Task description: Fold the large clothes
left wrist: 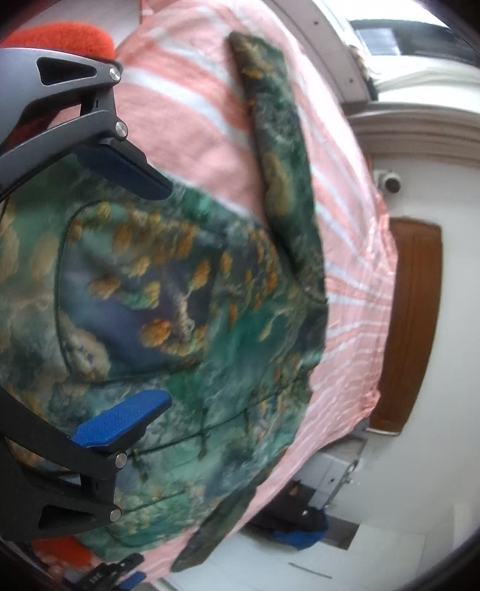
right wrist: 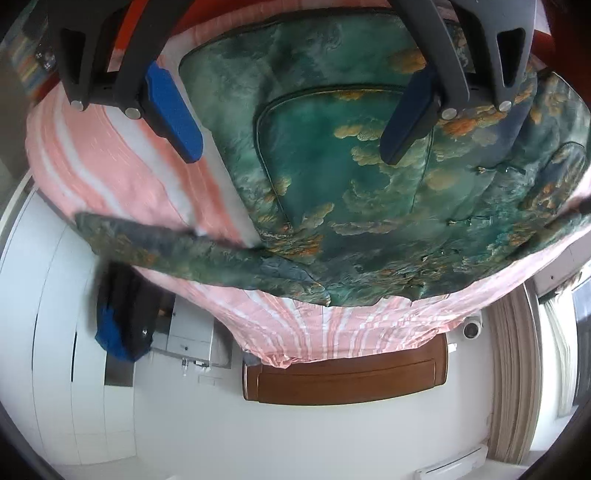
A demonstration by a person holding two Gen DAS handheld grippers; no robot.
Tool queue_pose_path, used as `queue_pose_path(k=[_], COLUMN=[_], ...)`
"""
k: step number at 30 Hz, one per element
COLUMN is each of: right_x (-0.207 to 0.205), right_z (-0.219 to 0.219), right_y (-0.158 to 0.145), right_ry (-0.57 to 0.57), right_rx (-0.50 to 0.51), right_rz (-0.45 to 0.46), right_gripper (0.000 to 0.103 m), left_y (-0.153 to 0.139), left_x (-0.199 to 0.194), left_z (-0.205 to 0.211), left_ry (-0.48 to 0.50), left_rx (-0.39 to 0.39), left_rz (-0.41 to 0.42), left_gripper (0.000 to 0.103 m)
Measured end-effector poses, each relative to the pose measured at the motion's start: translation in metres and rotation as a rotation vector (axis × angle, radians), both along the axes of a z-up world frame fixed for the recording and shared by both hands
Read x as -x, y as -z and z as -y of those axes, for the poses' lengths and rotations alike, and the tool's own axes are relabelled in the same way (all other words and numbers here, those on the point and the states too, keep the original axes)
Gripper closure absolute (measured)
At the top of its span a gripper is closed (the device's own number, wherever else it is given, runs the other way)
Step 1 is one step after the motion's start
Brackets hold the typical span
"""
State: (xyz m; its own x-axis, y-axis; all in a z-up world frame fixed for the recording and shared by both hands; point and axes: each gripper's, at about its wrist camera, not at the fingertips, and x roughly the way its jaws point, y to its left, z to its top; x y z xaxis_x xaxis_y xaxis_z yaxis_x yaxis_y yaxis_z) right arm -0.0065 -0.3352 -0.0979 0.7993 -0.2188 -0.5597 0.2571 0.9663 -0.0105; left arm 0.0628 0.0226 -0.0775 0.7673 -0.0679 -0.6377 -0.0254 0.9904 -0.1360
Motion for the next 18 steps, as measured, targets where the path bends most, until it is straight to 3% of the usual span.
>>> queue_pose_path(k=[10,18], right_x=[-0.001,0.001], right_z=[0.001,0.003], right_y=[0.003,0.001], right_ry=[0.033,0.065], right_rx=[0.017,0.035], right_rz=[-0.006,0.009], right_gripper=[0.007,0.007], left_y=[0.001,0.000], left_x=[0.006,0.009], left_z=[0.012,0.015], left_ry=[0.004,0.008], left_rx=[-0.099,-0.113], left_rz=[0.028,0.040], left_gripper=[0.001,0.001])
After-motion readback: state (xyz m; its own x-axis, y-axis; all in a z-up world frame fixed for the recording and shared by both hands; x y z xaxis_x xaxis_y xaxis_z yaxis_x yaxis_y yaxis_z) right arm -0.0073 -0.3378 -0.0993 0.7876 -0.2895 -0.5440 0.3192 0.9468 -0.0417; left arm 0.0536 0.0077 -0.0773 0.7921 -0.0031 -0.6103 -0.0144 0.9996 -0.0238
